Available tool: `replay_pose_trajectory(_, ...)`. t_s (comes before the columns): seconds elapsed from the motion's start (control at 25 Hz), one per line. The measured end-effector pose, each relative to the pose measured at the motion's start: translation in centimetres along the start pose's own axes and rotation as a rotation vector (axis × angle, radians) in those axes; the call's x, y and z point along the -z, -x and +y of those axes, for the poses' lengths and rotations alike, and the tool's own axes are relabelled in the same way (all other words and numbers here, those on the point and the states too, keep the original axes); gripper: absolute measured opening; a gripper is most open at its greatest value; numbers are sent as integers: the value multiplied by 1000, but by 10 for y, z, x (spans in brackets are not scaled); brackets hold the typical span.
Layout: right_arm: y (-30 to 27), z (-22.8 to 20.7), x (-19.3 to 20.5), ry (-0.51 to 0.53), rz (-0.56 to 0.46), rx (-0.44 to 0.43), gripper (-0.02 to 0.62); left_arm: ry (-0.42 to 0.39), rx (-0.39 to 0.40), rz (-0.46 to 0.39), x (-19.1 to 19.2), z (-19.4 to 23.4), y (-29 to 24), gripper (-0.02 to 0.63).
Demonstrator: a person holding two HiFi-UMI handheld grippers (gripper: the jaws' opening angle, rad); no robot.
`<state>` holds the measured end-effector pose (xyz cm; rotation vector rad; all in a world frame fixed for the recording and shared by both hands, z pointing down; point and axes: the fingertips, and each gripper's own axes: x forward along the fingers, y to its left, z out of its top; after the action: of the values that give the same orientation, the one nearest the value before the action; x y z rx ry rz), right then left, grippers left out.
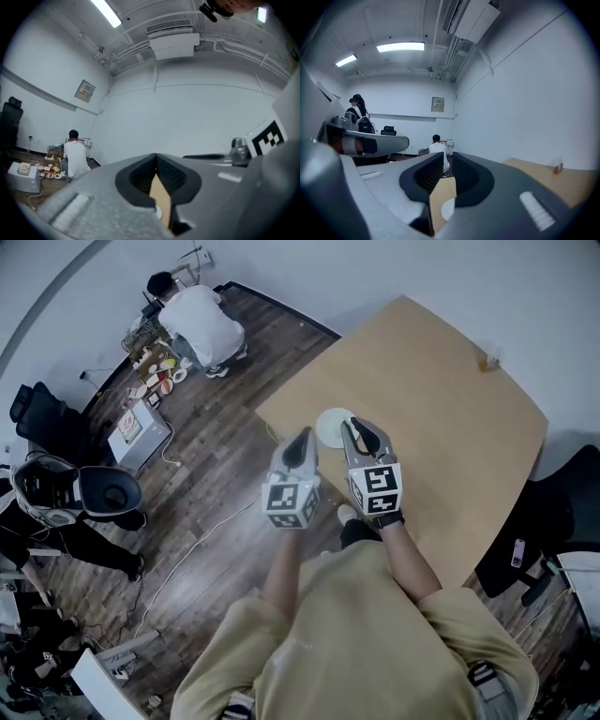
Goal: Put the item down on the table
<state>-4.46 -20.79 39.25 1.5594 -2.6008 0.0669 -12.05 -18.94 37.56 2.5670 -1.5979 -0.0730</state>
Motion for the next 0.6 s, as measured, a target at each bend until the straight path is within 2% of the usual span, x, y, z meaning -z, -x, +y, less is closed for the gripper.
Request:
replay_pose_trajectory(0.16, 21, 5, -10, 1, -38, 22, 9, -16, 16, -23, -10, -12, 14, 2)
replay_pose_trajectory(0.36, 44, 8, -18, 5, -60, 59, 6, -18, 36, -23, -9, -23, 30, 2)
replay_pose_trajectory(0.6, 66, 8, -7, -12, -62, 113, 7, -3, 62, 12, 10, -32, 43, 2)
